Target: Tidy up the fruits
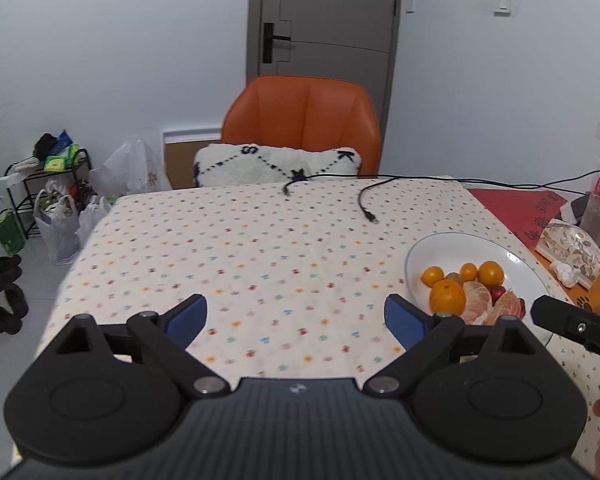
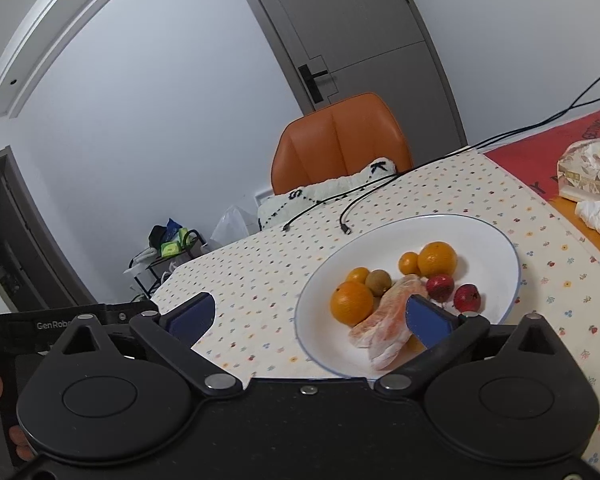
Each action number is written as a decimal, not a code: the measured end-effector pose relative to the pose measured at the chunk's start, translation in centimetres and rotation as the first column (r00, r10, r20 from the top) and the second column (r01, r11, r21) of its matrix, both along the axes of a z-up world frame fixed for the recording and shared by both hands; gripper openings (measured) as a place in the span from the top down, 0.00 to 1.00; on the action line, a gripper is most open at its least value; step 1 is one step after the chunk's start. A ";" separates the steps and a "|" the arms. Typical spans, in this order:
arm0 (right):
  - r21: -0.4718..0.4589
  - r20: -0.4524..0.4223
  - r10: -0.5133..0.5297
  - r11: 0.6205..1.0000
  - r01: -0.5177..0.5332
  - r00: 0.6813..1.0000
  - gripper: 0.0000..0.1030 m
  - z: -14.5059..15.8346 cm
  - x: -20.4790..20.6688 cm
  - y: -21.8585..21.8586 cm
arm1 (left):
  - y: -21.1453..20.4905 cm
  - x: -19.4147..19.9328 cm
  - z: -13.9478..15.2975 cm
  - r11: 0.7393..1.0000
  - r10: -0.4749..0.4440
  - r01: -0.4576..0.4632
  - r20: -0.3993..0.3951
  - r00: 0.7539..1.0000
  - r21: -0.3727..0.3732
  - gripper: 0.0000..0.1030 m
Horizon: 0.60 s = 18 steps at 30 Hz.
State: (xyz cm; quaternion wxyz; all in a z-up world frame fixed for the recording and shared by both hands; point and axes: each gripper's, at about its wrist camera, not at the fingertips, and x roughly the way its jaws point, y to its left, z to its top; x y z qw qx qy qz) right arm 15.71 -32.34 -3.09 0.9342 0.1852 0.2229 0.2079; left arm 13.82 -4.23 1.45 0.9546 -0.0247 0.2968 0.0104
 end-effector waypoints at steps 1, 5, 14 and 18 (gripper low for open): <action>-0.004 0.001 0.003 1.000 -0.003 1.000 0.00 0.2 -0.2 0.2 | 0.3 -0.3 0.2 1.000 0.012 -0.012 -0.002 1.000 0.003 0.08; -0.027 0.013 0.009 1.000 -0.008 1.000 0.00 1.1 -1.2 0.8 | 1.5 -1.9 0.8 1.000 0.016 -0.015 0.012 1.000 -0.020 0.08; -0.062 0.022 0.028 0.998 -0.027 0.999 0.00 2.8 -3.7 0.8 | 3.8 -5.1 2.7 0.997 0.039 -0.034 0.066 0.997 -0.074 0.00; -0.075 0.031 0.029 0.997 -0.027 0.999 0.00 3.6 -5.2 0.5 | 4.2 -6.5 3.2 0.997 0.027 -0.021 0.076 0.997 -0.076 0.00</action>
